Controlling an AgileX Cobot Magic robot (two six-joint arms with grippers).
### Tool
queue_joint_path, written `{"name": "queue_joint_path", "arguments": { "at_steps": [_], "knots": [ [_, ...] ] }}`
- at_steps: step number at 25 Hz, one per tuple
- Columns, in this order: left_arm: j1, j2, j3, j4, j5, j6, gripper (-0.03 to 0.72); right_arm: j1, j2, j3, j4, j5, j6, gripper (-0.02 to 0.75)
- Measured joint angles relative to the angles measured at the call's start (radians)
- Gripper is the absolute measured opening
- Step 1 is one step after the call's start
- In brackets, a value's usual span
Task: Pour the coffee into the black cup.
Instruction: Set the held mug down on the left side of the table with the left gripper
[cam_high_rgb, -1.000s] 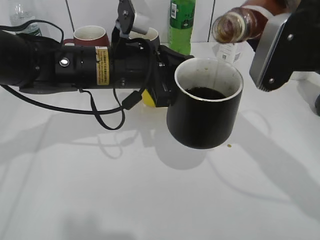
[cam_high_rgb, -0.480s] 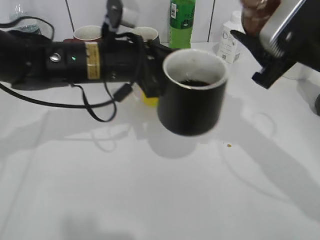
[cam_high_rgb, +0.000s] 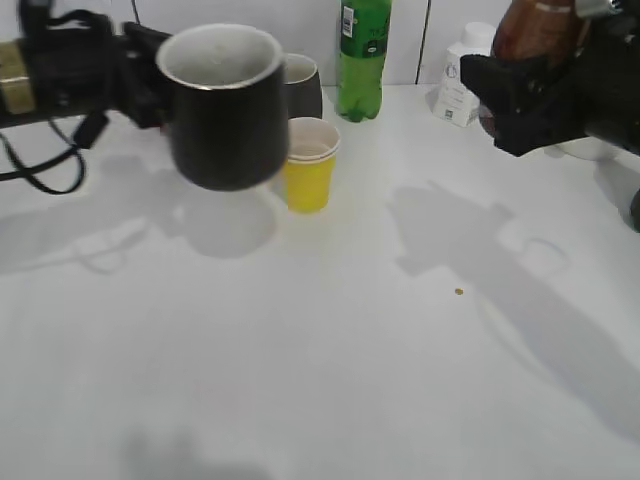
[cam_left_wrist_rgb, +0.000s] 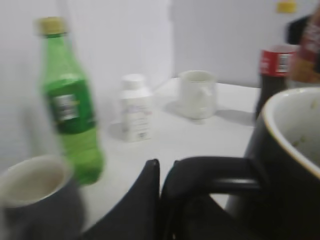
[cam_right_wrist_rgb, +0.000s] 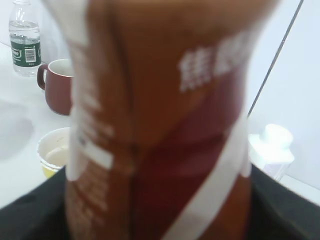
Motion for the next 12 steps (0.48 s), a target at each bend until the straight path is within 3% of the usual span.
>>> {"name": "queue_joint_path", "arguments": {
  "at_steps": [8, 12],
  "knots": [
    [0.234, -0.051, 0.050, -0.015, -0.004, 0.007, 0.042, 0.000, 0.000, 0.000, 0.000, -0.002, 0.005, 0.526],
    [0.305, -0.051, 0.067, -0.101, 0.009, 0.081, 0.042, 0.000, 0.000, 0.000, 0.000, -0.007, 0.005, 0.526]
  ]
}}
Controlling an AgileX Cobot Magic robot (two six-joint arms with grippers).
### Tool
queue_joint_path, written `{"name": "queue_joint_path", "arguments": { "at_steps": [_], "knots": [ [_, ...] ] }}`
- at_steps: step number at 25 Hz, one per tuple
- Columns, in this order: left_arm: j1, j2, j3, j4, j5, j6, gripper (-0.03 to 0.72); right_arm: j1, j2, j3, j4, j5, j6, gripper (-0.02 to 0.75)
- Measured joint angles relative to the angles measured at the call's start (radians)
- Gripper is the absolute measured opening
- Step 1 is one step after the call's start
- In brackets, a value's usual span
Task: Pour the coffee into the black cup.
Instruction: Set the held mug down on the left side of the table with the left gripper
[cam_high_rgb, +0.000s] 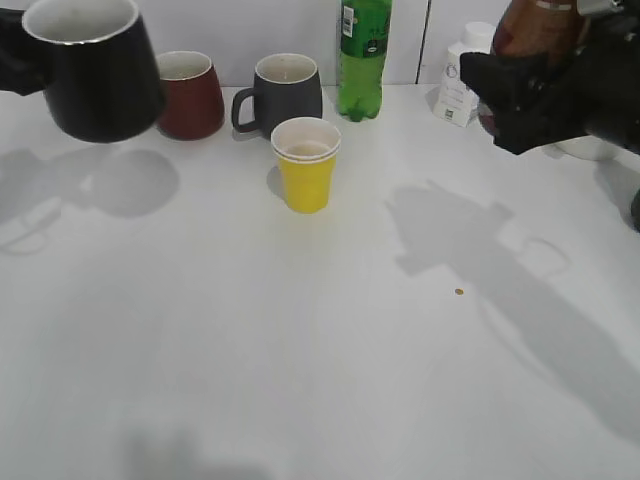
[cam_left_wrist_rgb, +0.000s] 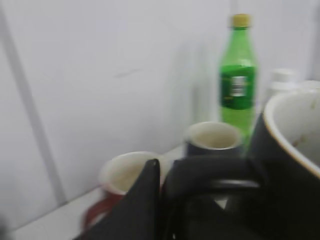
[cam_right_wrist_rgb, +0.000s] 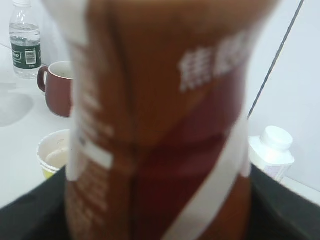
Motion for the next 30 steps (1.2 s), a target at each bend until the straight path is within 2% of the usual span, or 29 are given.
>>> {"name": "queue_joint_path", "arguments": {
  "at_steps": [4, 11, 20, 24, 30],
  "knots": [
    [0.028, 0.000, 0.001, -0.089, 0.059, 0.090, 0.042, 0.000, 0.000, 0.000, 0.000, -0.001, 0.000, 0.526],
    [0.031, 0.079, 0.002, -0.286, 0.076, 0.216, 0.042, 0.000, 0.000, 0.000, 0.000, -0.002, 0.000, 0.526],
    [0.031, 0.220, 0.002, -0.514, -0.002, 0.356, 0.042, 0.000, 0.000, 0.000, 0.000, -0.002, 0.000, 0.526],
    [0.031, 0.277, 0.002, -0.589, -0.041, 0.388, 0.042, 0.000, 0.000, 0.000, 0.000, -0.002, 0.000, 0.526],
    [0.031, 0.365, 0.002, -0.645, -0.097, 0.449, 0.042, 0.000, 0.000, 0.000, 0.000, -0.002, 0.000, 0.526]
  ]
}}
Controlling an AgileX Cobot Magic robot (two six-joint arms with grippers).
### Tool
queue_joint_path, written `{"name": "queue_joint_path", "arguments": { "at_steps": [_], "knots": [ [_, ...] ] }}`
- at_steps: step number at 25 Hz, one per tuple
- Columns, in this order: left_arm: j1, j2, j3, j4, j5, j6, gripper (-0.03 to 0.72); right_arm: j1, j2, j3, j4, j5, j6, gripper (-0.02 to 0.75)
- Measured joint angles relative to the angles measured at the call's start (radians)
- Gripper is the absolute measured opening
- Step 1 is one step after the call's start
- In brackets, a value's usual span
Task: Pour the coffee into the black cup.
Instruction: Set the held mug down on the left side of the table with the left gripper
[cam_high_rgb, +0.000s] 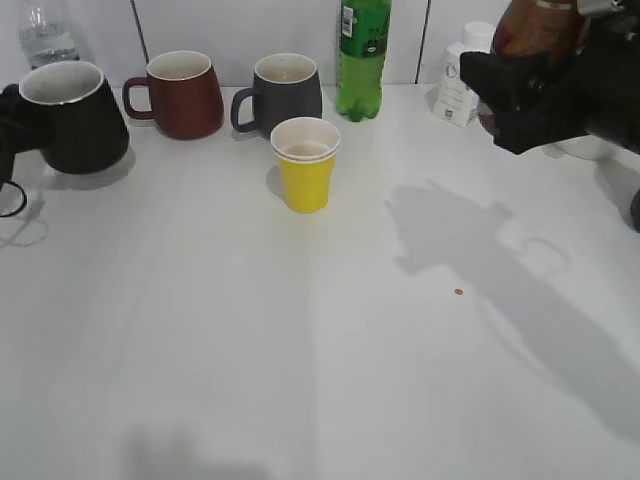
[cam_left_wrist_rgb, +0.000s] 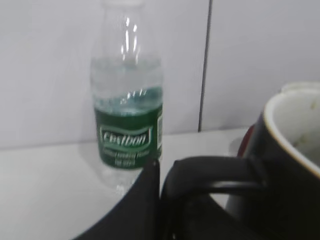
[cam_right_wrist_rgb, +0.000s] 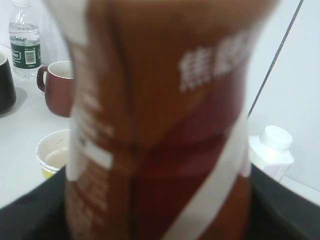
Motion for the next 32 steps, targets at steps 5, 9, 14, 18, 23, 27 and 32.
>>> {"name": "queue_joint_path", "arguments": {
  "at_steps": [5, 9, 14, 18, 23, 27, 32],
  "knots": [
    [0.000, 0.063, -0.010, -0.018, -0.021, 0.011, 0.042, 0.000, 0.000, 0.000, 0.000, 0.000, 0.000, 0.526],
    [0.000, 0.088, -0.021, -0.025, -0.028, 0.012, 0.042, 0.000, 0.000, 0.000, 0.000, 0.000, 0.000, 0.526],
    [0.000, 0.117, -0.023, -0.025, -0.042, 0.008, 0.040, 0.000, 0.000, 0.000, 0.000, 0.000, 0.000, 0.526],
    [0.000, 0.117, -0.025, -0.025, -0.041, 0.009, 0.040, 0.000, 0.000, 0.001, 0.000, 0.000, 0.000, 0.526],
    [0.000, 0.117, -0.028, -0.025, -0.027, 0.003, 0.060, 0.000, 0.000, 0.002, 0.000, 0.000, 0.000, 0.526],
    [0.000, 0.117, -0.028, -0.025, -0.038, -0.008, 0.181, 0.000, 0.000, 0.002, 0.000, 0.000, 0.000, 0.526],
    [0.000, 0.116, -0.026, -0.027, -0.039, -0.012, 0.263, 0.000, 0.000, 0.003, 0.000, 0.000, 0.000, 0.526]
  ]
}}
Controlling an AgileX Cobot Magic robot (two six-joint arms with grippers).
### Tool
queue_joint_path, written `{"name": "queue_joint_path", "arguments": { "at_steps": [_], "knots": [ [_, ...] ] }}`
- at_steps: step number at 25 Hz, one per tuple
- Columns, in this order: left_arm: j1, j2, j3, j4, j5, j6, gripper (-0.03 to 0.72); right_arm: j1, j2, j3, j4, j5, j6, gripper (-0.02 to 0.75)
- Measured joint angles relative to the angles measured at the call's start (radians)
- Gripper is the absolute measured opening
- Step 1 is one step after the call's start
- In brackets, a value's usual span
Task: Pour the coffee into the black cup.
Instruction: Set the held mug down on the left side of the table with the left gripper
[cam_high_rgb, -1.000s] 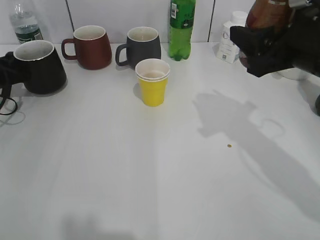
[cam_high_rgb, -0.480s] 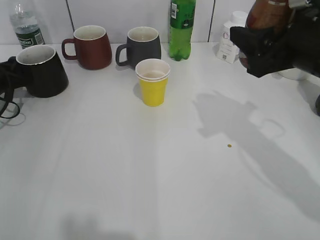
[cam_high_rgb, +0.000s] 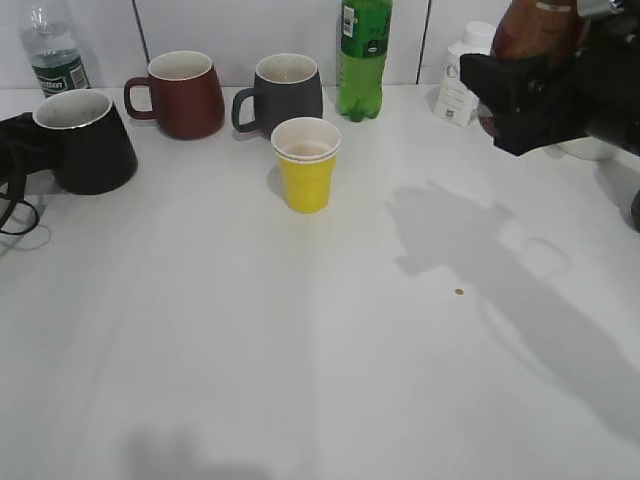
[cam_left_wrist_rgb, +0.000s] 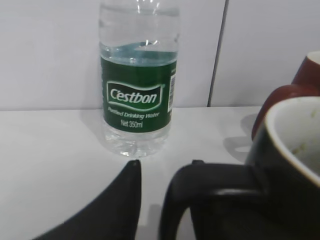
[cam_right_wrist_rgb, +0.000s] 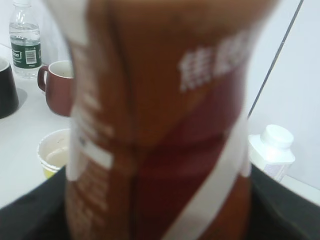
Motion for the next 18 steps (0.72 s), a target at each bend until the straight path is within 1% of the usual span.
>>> {"name": "queue_joint_path", "arguments": {
  "at_steps": [8, 12, 18],
  "knots": [
    [0.000, -0.039, 0.053, -0.001, -0.003, -0.002, 0.272, 0.000, 0.000, 0.000, 0.003, 0.000, 0.000, 0.526],
    [0.000, -0.071, 0.073, -0.001, 0.034, -0.002, 0.272, 0.000, 0.000, 0.000, 0.003, 0.000, 0.000, 0.526],
    [0.000, -0.122, 0.138, -0.002, 0.043, -0.002, 0.272, 0.000, 0.000, 0.000, 0.003, -0.002, 0.000, 0.526]
  ]
}}
